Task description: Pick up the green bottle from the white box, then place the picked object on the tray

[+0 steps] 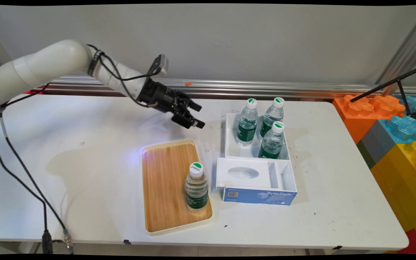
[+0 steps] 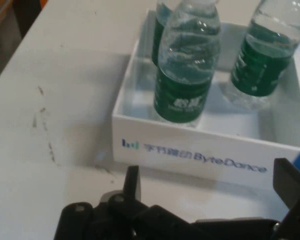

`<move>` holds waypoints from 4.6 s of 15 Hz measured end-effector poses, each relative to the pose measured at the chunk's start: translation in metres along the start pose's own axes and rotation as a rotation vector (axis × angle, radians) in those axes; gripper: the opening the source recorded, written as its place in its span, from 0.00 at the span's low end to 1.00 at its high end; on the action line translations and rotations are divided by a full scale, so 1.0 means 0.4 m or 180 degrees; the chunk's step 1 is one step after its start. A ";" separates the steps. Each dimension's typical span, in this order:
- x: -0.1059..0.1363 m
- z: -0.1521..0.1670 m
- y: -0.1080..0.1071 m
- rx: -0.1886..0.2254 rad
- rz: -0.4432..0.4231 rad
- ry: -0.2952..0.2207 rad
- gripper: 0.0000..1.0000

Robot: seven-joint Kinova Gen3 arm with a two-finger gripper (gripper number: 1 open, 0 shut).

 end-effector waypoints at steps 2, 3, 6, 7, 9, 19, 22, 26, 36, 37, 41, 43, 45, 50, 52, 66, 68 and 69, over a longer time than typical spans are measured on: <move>0.013 0.020 -0.010 0.0020 -0.0009 0.0036 1.00; 0.020 0.032 -0.015 0.0027 -0.0013 0.0056 1.00; 0.037 0.063 -0.025 0.0034 -0.0019 0.0109 1.00; 0.041 0.073 -0.027 0.0034 -0.0022 0.0124 1.00; 0.047 0.091 -0.030 0.0028 -0.0027 0.0148 1.00; 0.063 0.178 -0.016 -0.0065 -0.0091 0.0224 1.00; 0.064 0.199 -0.015 -0.0072 -0.0097 0.0231 1.00; 0.064 0.229 -0.014 -0.0086 -0.0092 0.0234 1.00; 0.076 0.283 -0.018 -0.0089 -0.0070 0.0269 1.00; 0.077 0.286 -0.018 -0.0087 -0.0068 0.0272 1.00; 0.083 0.304 -0.020 -0.0088 -0.0063 0.0288 1.00; 0.086 0.313 -0.022 -0.0087 -0.0062 0.0298 1.00; 0.090 0.320 -0.024 -0.0085 -0.0059 0.0309 1.00; 0.096 0.336 -0.029 -0.0075 -0.0051 0.0335 1.00; 0.098 0.341 -0.030 -0.0072 -0.0042 0.0347 0.00; 0.106 0.345 -0.018 -0.0122 -0.0048 0.0377 0.00; 0.110 0.342 -0.018 -0.0125 -0.0045 0.0384 0.00; 0.113 0.340 -0.018 -0.0123 -0.0043 0.0391 0.00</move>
